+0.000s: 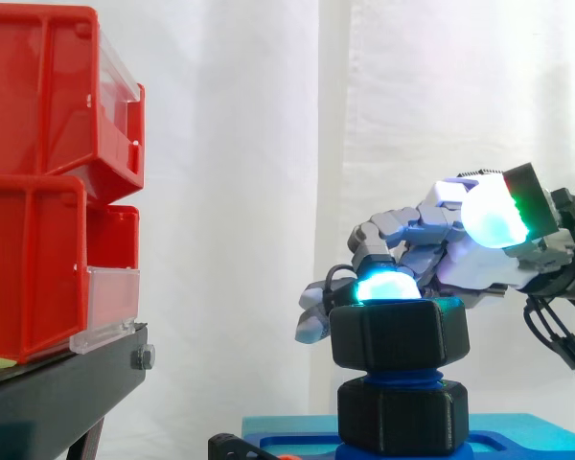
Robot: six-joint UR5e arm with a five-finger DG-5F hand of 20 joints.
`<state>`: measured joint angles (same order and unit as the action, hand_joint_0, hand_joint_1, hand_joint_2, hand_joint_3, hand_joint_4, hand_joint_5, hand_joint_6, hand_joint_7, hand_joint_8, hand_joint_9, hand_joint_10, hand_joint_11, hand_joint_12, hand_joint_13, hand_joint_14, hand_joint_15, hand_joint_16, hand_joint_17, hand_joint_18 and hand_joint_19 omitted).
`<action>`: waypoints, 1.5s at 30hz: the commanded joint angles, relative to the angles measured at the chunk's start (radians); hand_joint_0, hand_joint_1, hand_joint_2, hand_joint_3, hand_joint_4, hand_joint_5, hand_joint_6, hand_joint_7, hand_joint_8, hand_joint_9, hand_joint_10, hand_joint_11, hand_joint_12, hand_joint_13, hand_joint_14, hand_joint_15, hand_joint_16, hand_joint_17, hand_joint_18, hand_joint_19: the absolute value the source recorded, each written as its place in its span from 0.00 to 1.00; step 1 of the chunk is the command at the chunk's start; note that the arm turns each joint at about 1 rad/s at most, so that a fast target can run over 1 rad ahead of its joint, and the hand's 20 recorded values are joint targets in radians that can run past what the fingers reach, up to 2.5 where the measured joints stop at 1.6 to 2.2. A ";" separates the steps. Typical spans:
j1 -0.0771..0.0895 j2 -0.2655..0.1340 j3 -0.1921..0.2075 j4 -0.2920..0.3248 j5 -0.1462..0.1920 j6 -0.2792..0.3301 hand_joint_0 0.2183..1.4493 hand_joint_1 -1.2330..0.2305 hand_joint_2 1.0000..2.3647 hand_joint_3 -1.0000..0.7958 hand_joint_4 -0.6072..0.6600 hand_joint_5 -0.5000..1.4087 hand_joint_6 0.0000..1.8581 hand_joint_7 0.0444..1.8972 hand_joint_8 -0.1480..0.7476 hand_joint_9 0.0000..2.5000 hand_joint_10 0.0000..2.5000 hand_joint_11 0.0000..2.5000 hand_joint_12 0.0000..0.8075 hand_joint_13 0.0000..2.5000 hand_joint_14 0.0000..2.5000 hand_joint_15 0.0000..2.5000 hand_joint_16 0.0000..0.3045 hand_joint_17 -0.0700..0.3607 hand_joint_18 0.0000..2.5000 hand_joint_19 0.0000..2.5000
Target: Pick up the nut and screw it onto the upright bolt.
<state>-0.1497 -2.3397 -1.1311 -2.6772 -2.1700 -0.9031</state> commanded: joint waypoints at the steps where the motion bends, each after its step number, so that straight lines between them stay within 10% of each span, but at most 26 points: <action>1: -0.013 0.000 0.024 -0.013 -0.025 0.000 0.25 0.65 0.00 0.28 0.64 0.29 0.27 0.66 0.42 0.34 0.00 0.00 0.22 0.20 0.00 0.00 0.04 0.22 0.06 0.00; 12: -0.024 0.000 0.203 -0.220 -0.051 -0.017 0.25 0.66 0.00 0.28 0.61 0.28 0.27 0.68 0.44 0.42 0.00 0.00 0.21 0.25 0.00 0.00 0.03 0.21 0.12 0.00; 16: -0.013 0.000 0.260 -0.253 -0.051 -0.017 0.23 0.68 0.00 0.28 0.67 0.23 0.27 0.51 0.42 0.36 0.00 0.00 0.26 0.20 0.00 0.00 0.05 0.24 0.05 0.00; 32: 0.056 -0.001 0.074 0.003 0.007 0.072 0.20 0.74 0.00 0.28 0.60 0.17 0.27 0.31 0.39 0.16 0.00 0.00 0.36 0.05 0.00 0.00 0.11 0.33 0.00 0.00; 45: 0.081 -0.001 0.037 0.023 0.061 0.066 0.20 0.75 0.00 0.28 0.60 0.17 0.27 0.31 0.39 0.15 0.00 0.00 0.37 0.05 0.00 0.00 0.11 0.34 0.00 0.00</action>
<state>-0.0714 -2.3416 -1.0921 -2.6530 -2.1133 -0.8369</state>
